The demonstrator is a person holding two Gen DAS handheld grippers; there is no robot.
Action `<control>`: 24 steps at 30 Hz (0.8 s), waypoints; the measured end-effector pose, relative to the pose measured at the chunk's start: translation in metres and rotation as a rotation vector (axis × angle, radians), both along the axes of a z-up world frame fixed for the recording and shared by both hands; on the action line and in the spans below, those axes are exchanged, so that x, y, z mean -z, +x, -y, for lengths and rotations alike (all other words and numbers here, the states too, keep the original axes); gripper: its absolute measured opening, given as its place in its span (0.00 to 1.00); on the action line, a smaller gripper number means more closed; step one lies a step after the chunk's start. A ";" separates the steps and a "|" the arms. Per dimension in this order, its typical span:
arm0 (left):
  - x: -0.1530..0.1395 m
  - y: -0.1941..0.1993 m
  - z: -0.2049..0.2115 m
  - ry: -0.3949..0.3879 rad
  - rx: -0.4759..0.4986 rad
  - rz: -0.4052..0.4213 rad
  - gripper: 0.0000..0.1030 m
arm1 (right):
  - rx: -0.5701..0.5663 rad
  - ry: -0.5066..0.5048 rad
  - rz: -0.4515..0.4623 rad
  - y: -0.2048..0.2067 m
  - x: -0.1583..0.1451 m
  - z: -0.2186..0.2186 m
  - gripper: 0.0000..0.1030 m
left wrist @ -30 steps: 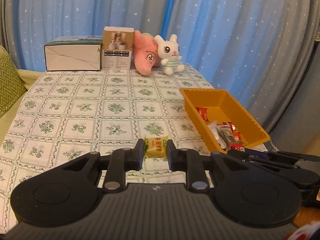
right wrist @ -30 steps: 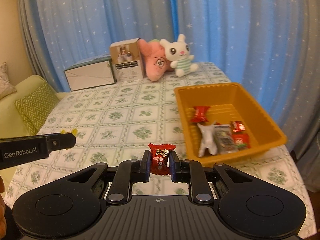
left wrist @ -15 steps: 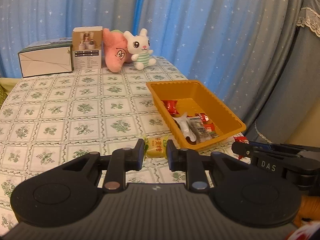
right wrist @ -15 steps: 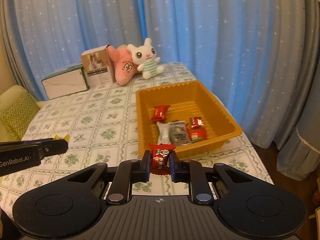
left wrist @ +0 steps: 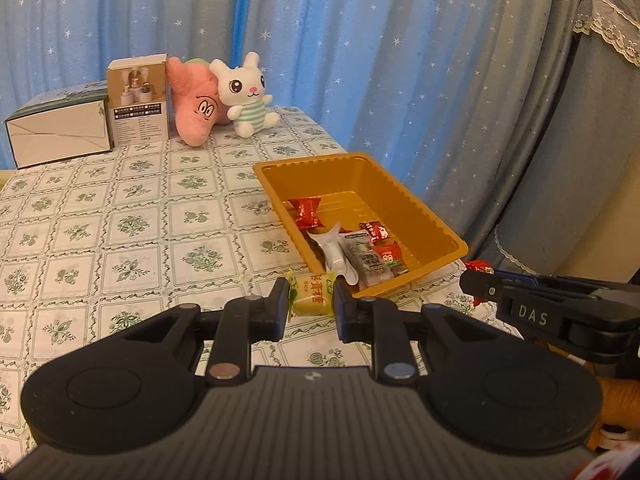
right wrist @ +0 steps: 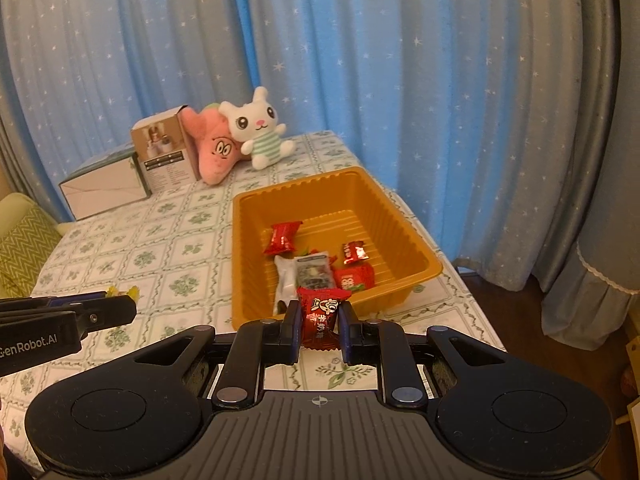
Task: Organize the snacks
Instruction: 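Carry the yellow and red candies back over the orange tray, then open the left tool to drop the yellow candy while the right holds the red candy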
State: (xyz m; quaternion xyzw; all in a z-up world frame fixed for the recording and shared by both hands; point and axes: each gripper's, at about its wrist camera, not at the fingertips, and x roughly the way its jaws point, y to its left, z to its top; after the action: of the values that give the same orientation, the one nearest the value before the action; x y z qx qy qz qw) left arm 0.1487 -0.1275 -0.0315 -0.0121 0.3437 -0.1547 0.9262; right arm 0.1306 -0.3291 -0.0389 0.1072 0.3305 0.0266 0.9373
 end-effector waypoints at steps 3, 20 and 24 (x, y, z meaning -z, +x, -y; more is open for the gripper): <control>0.000 0.004 0.007 0.004 0.013 -0.001 0.20 | 0.008 0.004 -0.001 0.003 0.002 0.005 0.19; 0.009 0.039 0.042 0.009 0.065 -0.012 0.20 | 0.047 0.012 -0.022 0.027 0.015 0.032 0.19; 0.012 0.051 0.049 0.010 0.072 -0.014 0.20 | 0.052 0.012 -0.024 0.037 0.018 0.038 0.19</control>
State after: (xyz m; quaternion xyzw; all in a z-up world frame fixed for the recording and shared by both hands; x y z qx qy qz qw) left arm 0.1999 -0.1767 -0.0431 0.0038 0.3511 -0.1863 0.9176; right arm 0.1672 -0.3669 -0.0570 0.1218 0.3389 0.0030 0.9329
